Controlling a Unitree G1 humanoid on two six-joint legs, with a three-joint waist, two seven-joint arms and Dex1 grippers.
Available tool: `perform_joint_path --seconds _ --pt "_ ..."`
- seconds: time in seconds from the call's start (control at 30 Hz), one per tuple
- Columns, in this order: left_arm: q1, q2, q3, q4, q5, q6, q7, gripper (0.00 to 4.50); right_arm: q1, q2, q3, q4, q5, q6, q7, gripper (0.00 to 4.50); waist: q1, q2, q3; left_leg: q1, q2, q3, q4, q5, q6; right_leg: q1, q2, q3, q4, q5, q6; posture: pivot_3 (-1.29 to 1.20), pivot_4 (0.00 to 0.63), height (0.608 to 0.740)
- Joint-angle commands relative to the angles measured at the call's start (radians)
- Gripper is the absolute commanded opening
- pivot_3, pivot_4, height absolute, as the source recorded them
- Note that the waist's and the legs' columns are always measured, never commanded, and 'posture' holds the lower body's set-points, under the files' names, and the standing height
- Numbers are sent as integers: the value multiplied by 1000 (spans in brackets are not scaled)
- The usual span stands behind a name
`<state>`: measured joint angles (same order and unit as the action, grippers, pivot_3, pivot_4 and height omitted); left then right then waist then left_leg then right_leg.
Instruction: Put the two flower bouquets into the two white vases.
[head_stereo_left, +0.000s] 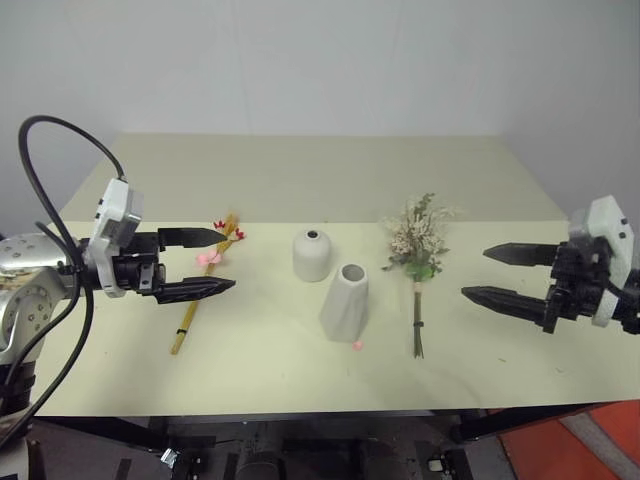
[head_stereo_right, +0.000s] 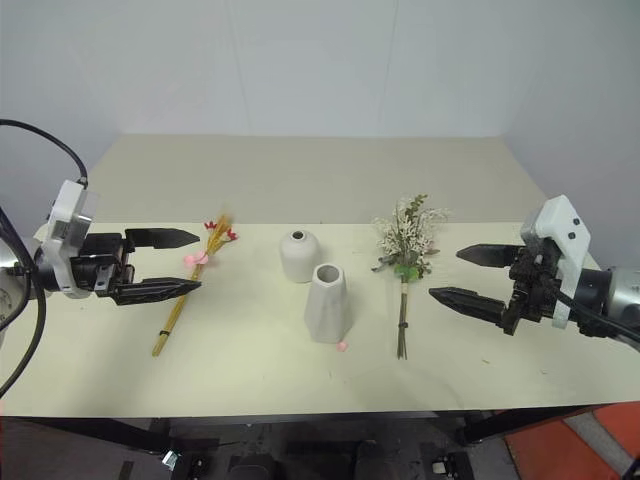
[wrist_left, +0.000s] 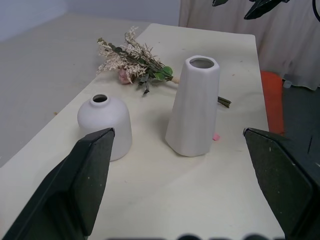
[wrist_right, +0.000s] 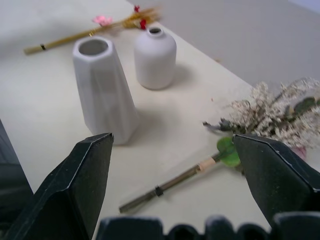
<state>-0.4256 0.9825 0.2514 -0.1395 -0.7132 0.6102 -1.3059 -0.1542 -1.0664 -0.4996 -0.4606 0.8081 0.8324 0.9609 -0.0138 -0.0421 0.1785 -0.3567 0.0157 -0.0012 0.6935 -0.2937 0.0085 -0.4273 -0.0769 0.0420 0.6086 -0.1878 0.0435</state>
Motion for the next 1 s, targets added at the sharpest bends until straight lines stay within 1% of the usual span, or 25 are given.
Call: perform_joint_path --seconds 0.03,0.33,0.6,0.7,0.8,0.93,1.0 --pt "-2 4 30 -9 -14 -11 3 4478 -7 -9 -40 -7 -5 -38 10 4500 0 0 0 0 0 0 0 0 0 0 0 0 0 0 0 0 150 740" --pt "-16 4 23 3 -9 -16 1 4478 -3 -13 0 -3 -46 -40 -23 4500 0 0 0 0 0 0 0 0 0 0 0 0 0 0 0 0 150 740" --pt "-24 6 19 10 -5 -22 -4 4478 -4 -24 -5 -8 -28 12 -48 4500 0 0 0 0 0 0 0 0 0 0 0 0 0 0 0 0 150 740" --pt "-35 9 23 20 -4 -25 -5 4478 -35 -37 30 -1 -8 82 -88 4500 -1 0 0 0 0 0 0 0 0 0 0 0 0 0 0 0 150 740" --pt "-49 5 17 24 -1 -29 -2 4478 -62 -26 68 -8 -12 84 -107 4500 -1 0 0 0 0 0 0 0 0 0 0 0 0 0 0 0 150 740" --pt "-46 6 22 21 -2 -21 7 4478 -89 -16 84 -3 2 82 -110 4500 -1 0 0 0 0 0 0 0 0 0 0 0 0 0 0 0 150 740" --pt "-36 21 26 10 6 15 48 4478 -101 -16 90 2 3 80 -108 4500 0 0 0 0 0 0 0 0 0 0 0 0 0 0 0 0 150 740"
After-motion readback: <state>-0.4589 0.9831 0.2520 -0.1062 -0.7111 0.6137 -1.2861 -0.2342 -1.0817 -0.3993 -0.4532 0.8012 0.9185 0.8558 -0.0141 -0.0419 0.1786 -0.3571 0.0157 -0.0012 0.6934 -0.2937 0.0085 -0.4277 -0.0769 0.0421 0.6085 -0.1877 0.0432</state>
